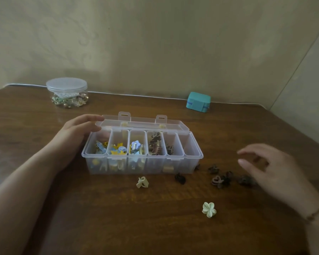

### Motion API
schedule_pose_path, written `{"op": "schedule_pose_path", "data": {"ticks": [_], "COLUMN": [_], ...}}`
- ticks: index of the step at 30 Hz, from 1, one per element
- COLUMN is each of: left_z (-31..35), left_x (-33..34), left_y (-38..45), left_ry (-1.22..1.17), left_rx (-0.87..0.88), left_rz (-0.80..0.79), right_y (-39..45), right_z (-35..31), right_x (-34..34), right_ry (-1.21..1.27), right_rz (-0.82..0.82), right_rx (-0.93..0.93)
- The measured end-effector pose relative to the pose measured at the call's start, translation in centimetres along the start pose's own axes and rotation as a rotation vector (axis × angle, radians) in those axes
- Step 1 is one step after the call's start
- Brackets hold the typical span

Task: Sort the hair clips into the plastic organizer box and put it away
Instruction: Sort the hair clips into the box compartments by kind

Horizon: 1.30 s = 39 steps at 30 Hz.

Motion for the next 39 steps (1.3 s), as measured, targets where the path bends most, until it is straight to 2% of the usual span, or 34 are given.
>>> {"op": "schedule_pose_path", "data": {"ticks": [3,7,11,17,20,22,28,32,33,35,37,39], "left_z": [0.0,0.0,0.0,0.1,0.2,0.1,0.0,-0.1,-0.1,0.0,0.0,0.0], "left_x": [0.1,0.1,0.0,0.1,0.1,0.2,0.1,-0.1,-0.1,-0.1,-0.2,-0.2], "left_y": [-0.1,-0.1,-0.1,-0.2,-0.1,-0.1,-0.1,0.0,0.1,0.0,0.0,0.0], "left_ry": [-0.006,-0.003,-0.004,-0.007,-0.011,-0.006,-0.007,0.009,0.015,0.015,0.007,0.019], "left_rx": [-0.008,-0.013,-0.023,-0.027,-0.018,-0.019,-0.013,-0.016,-0.020,-0.033,-0.037,-0.030], "left_rz": [-0.006,-0.007,-0.011,0.000,0.012,0.014,0.014,0.004,0.001,-0.005,-0.007,-0.006], "right_y": [-2.0,-2.8,-1.8,3.1,5.3,5.9,6.9,7.0,7.0,6.8,6.2,5.7], "right_z": [1.2,1.6,1.5,-4.2,-6.6,-6.7,-1.3,1.1,0.8,-0.9,-3.9,-6.5], "right_x": [0.5,1.3,0.5,-2.1,-0.6,0.6,1.9,4.0,4.0,3.5,2.5,2.5], "right_ry": [0.021,-0.018,0.036,0.245,0.212,0.174,0.315,0.189,0.209,0.380,0.563,0.607], "right_rz": [-0.150,-0.189,-0.116,0.115,0.026,-0.031,0.018,-0.138,-0.088,0.132,0.300,0.299], "right_rx": [0.047,0.041,0.038,-0.125,-0.245,-0.258,0.012,0.171,0.180,0.153,0.035,-0.116]}}
Point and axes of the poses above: each hand's wrist, its own y-axis towards the middle knuckle, its own x-axis out of the palm, z = x × y, the point moved 1 cm from there along y, towards the middle knuckle, and after that the axes turned 12 degrees about -y, right-handed, at the moved point
